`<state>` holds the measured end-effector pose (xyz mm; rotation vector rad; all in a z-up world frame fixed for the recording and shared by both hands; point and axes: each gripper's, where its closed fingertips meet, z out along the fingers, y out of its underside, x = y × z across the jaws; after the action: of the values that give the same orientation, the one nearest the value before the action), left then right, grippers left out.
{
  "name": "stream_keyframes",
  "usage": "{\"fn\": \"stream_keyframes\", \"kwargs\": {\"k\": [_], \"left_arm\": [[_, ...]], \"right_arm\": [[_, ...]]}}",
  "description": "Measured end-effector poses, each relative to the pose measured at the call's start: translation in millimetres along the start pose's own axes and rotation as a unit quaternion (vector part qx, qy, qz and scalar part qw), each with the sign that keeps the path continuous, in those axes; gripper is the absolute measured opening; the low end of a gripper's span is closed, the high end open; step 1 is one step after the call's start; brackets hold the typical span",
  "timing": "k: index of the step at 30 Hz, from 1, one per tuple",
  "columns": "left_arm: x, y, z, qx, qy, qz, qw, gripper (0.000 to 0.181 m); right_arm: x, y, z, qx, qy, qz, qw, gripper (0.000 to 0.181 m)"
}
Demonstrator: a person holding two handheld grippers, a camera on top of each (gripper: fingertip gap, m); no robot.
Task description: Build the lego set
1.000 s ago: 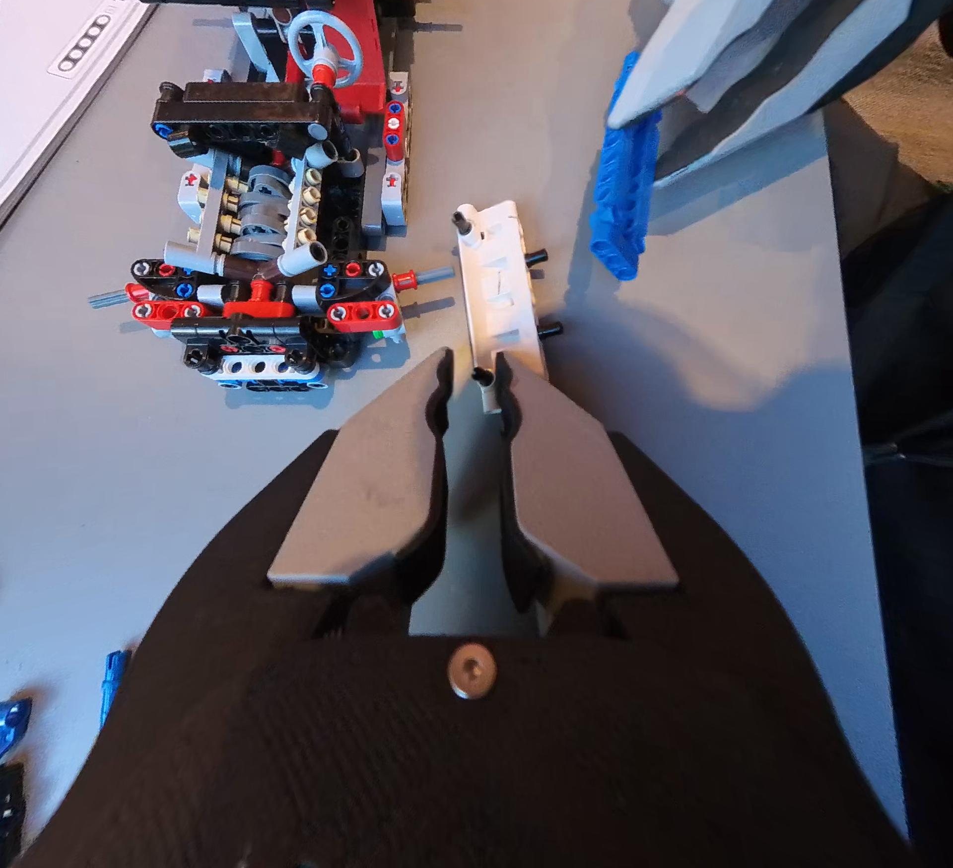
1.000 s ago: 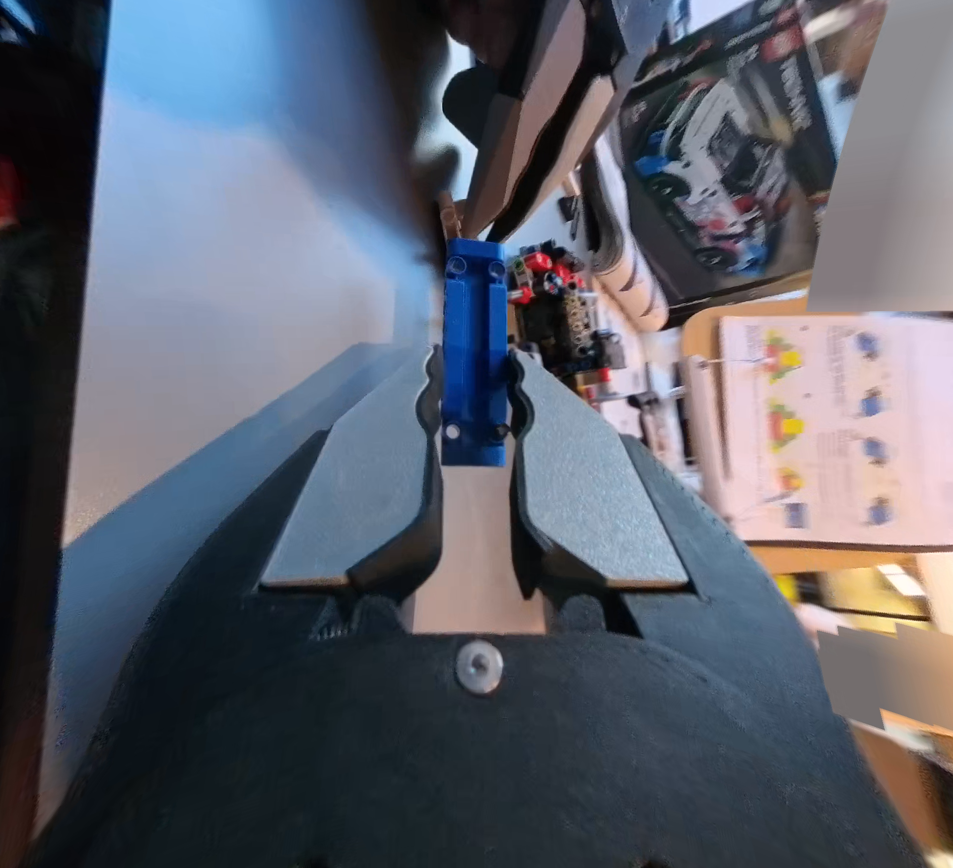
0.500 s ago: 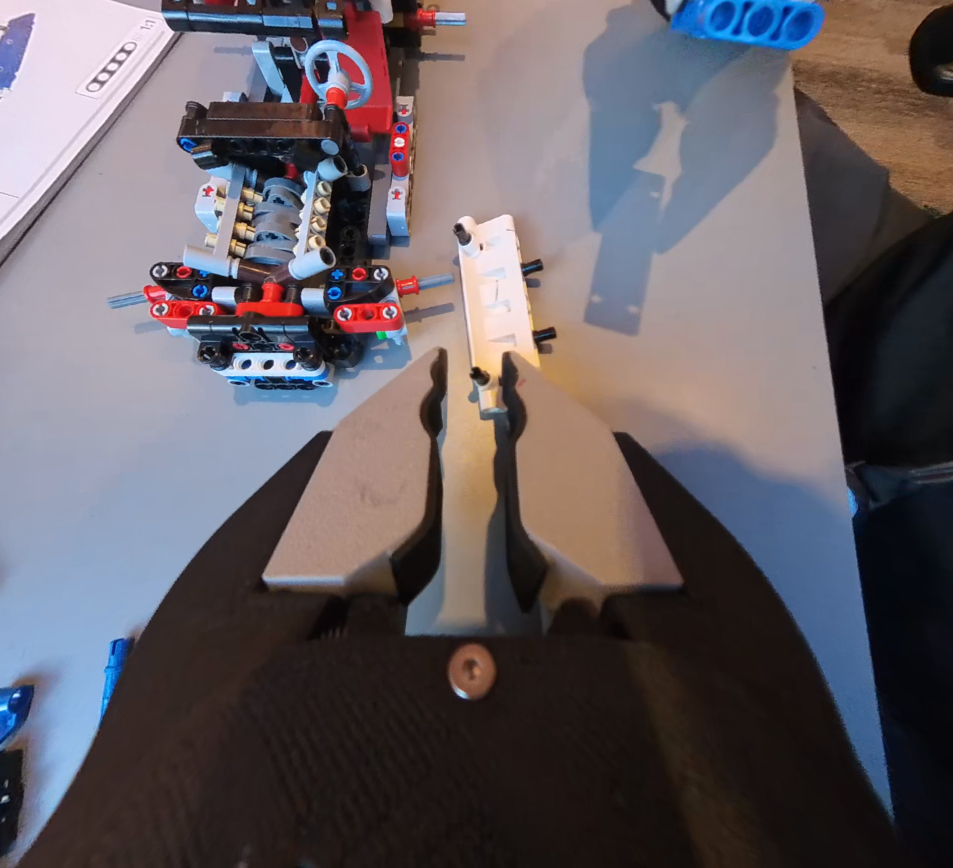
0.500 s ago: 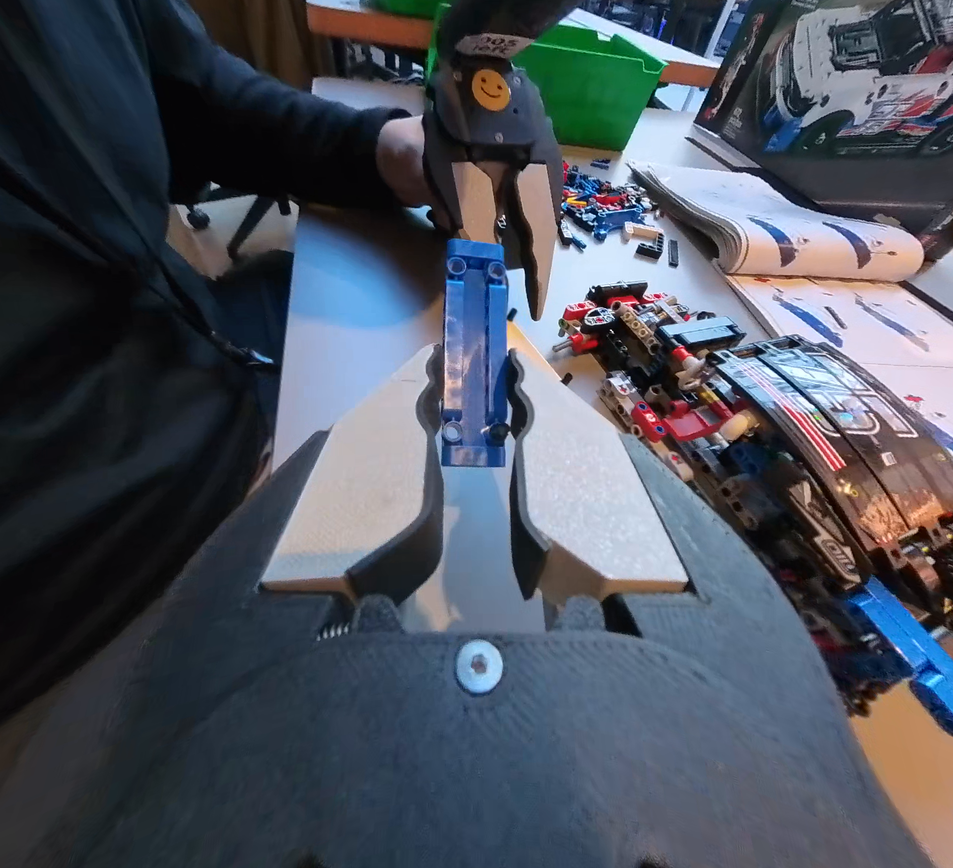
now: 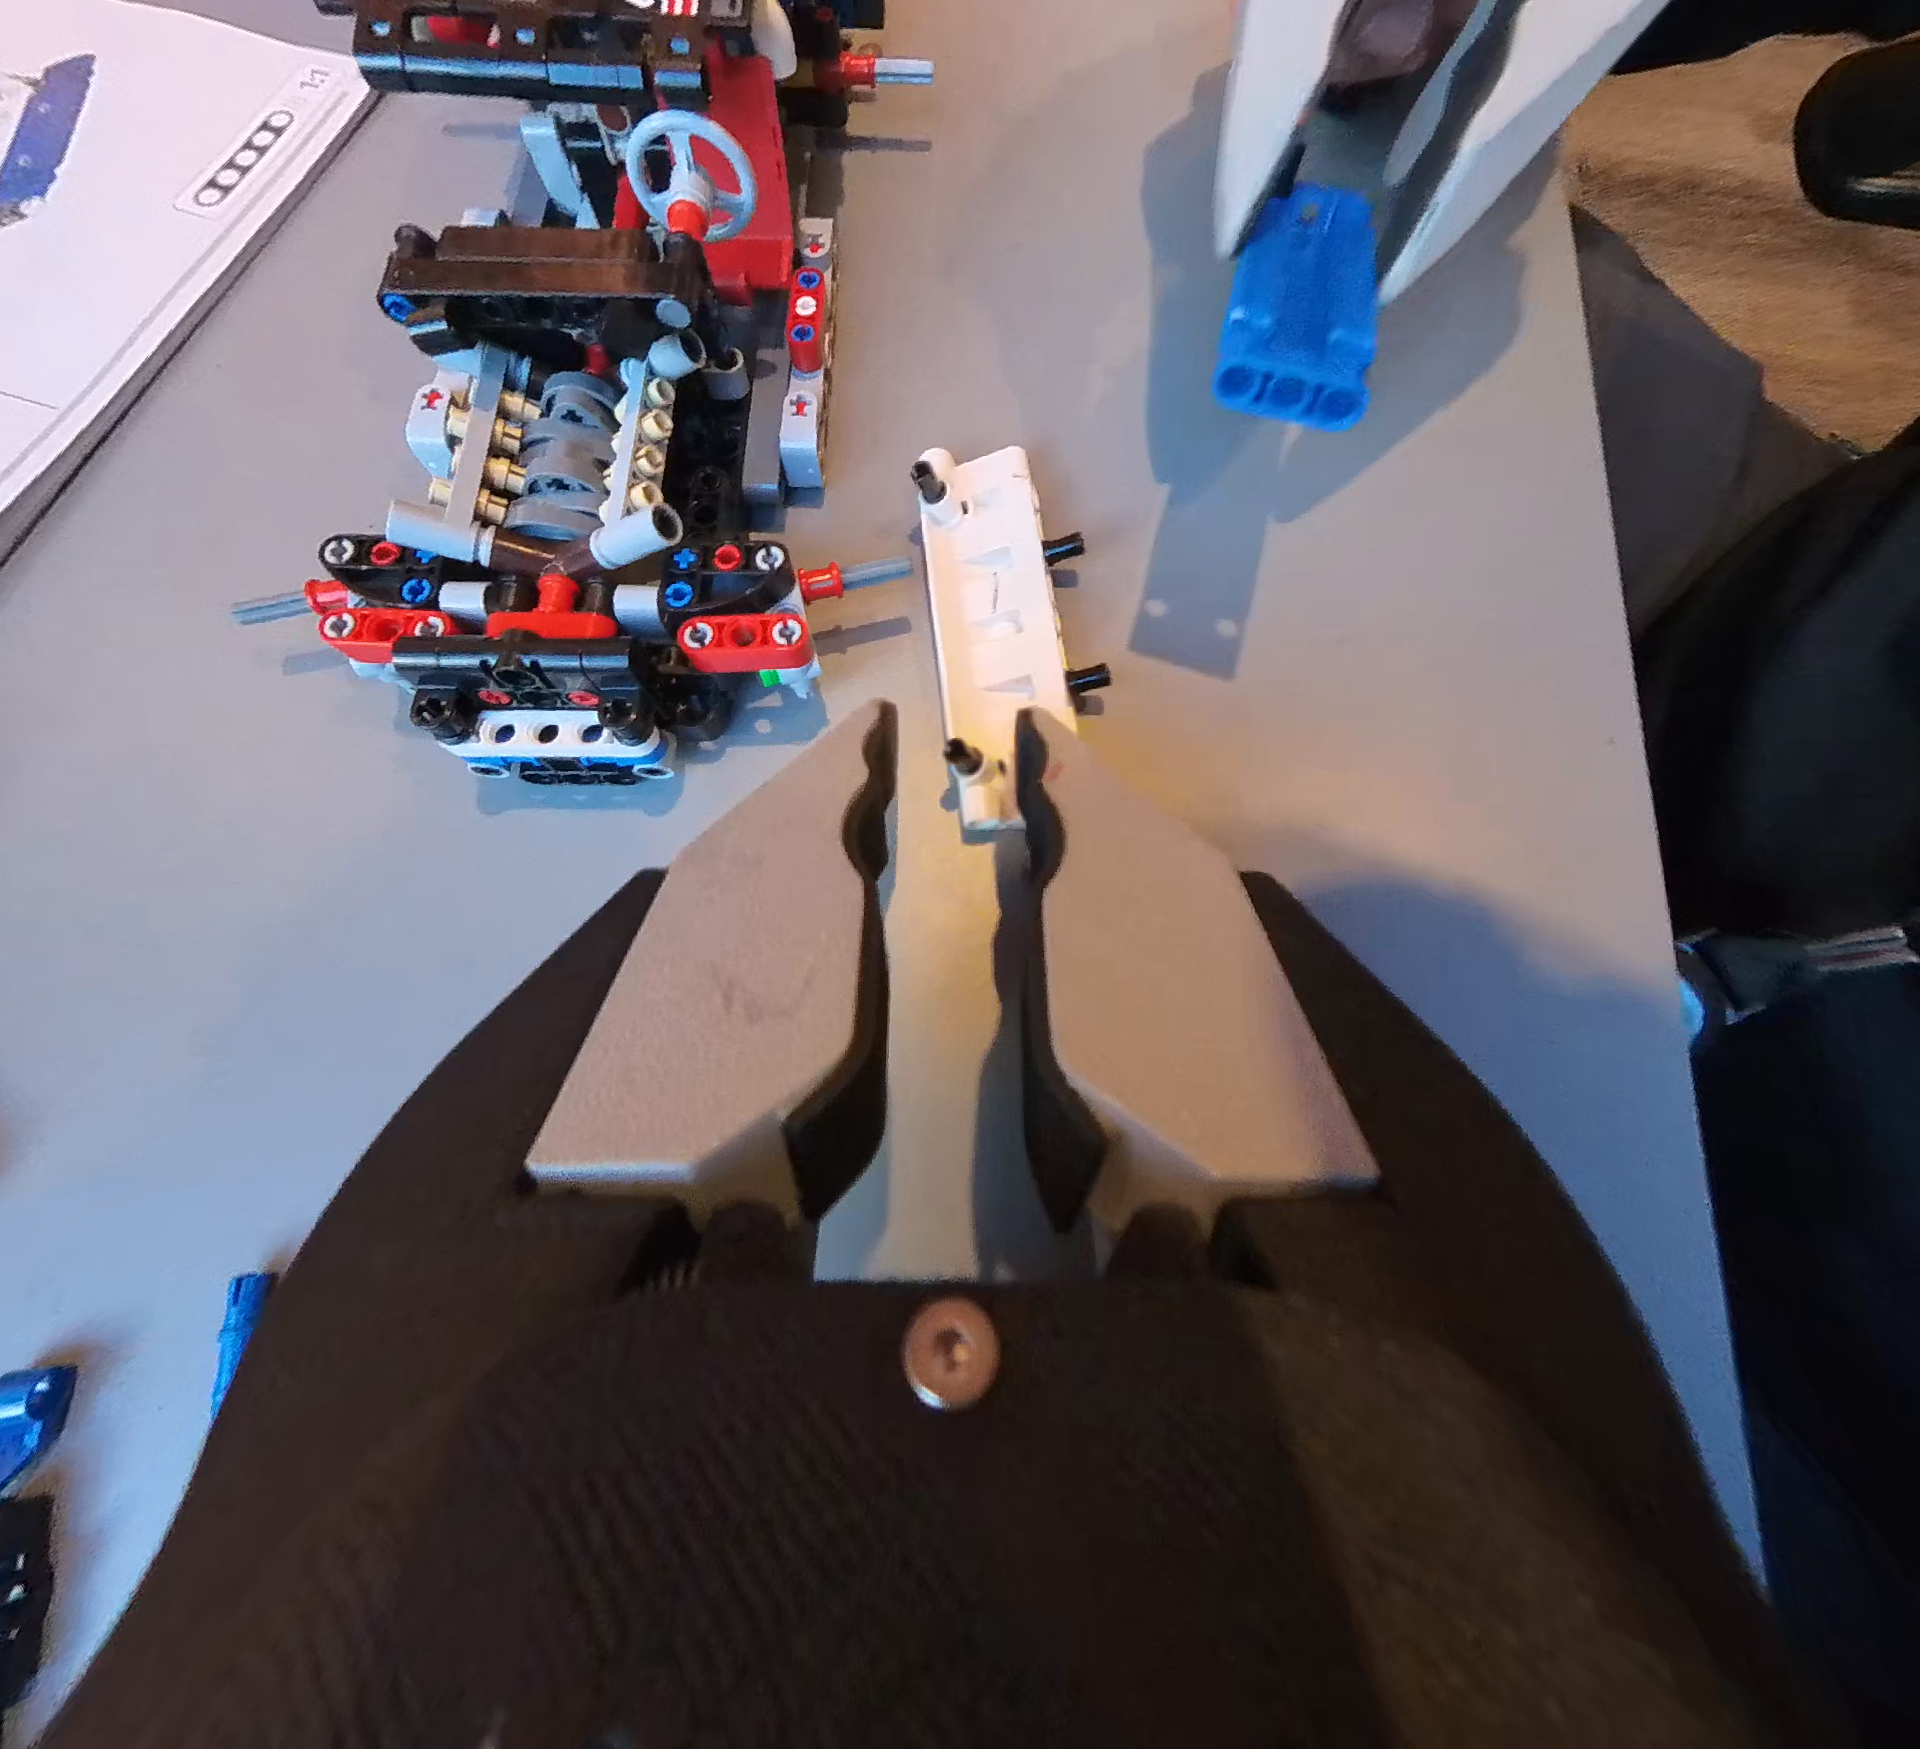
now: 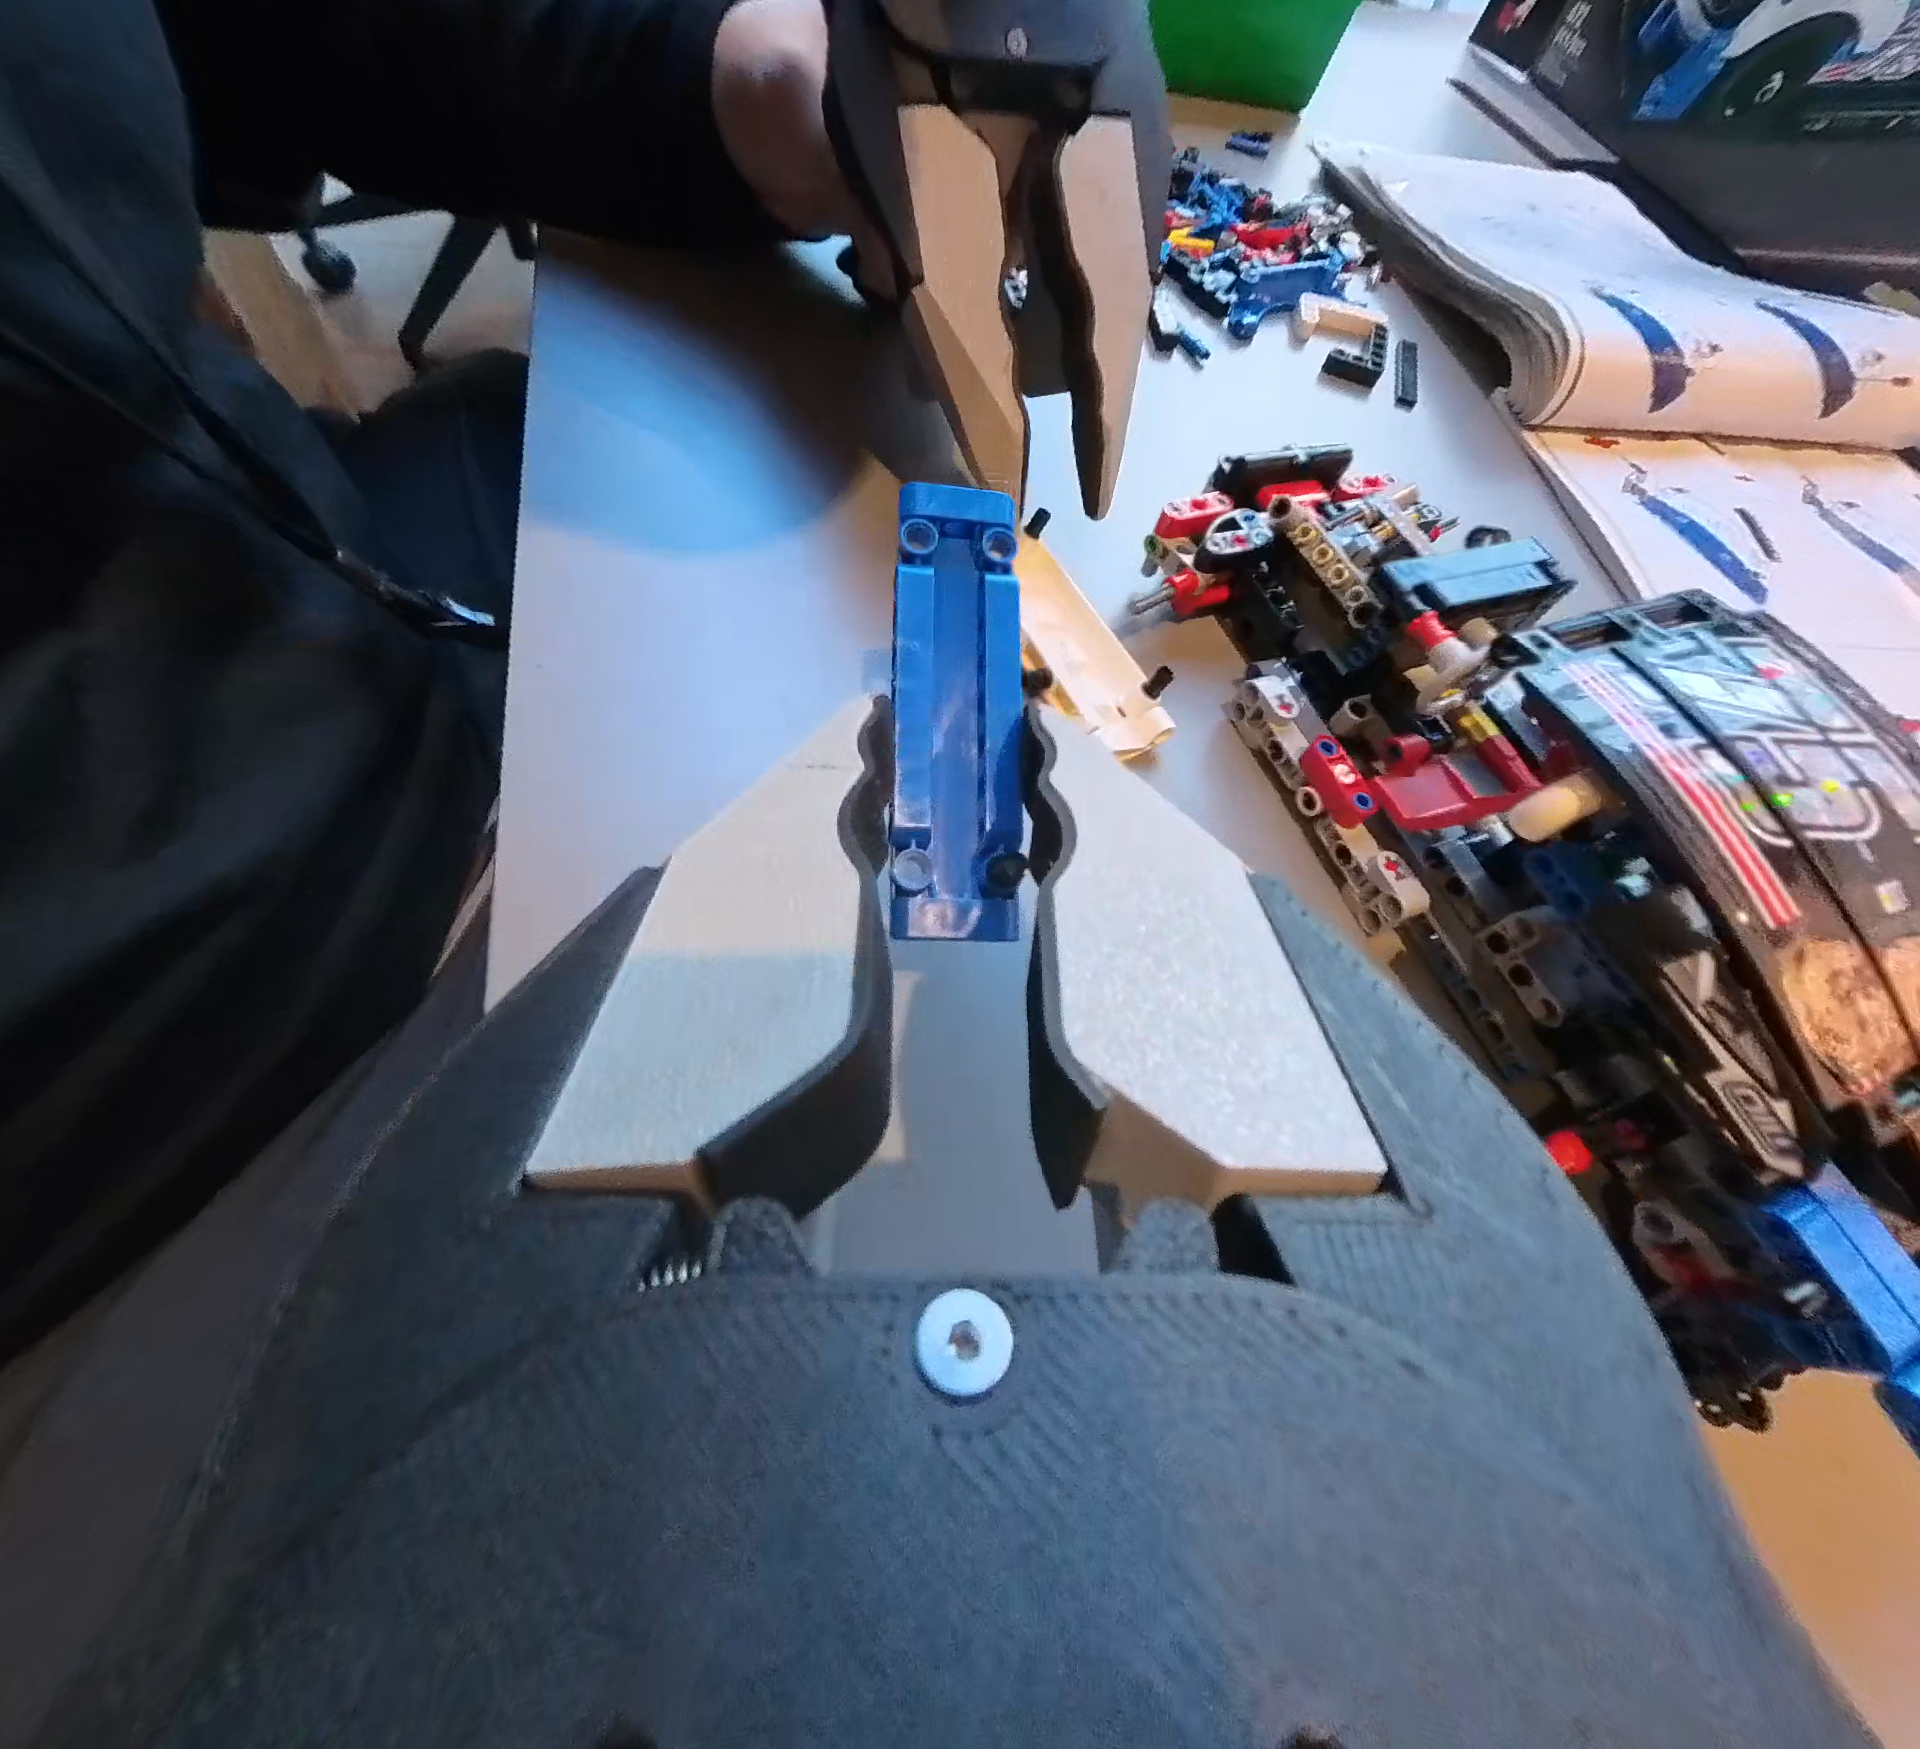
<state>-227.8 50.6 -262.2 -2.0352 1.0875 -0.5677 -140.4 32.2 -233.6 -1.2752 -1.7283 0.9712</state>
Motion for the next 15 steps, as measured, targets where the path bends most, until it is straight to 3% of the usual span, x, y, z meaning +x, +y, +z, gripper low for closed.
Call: {"fn": "stream_keyframes", "kwargs": {"k": [6,15], "left_arm": [[7.7,1.6,5.2,-0.012,0.006,0.02,1.0,0.019],[17.8,-1.1,6.9,-0.009,0.027,0.025,0.999,0.018]], "right_arm": [[-1.9,26.2,14.0,-0.095,0.003,-0.064,0.993,0.022],[-3.2,27.1,20.6,-0.142,0.083,-0.237,0.958,0.022]]}}
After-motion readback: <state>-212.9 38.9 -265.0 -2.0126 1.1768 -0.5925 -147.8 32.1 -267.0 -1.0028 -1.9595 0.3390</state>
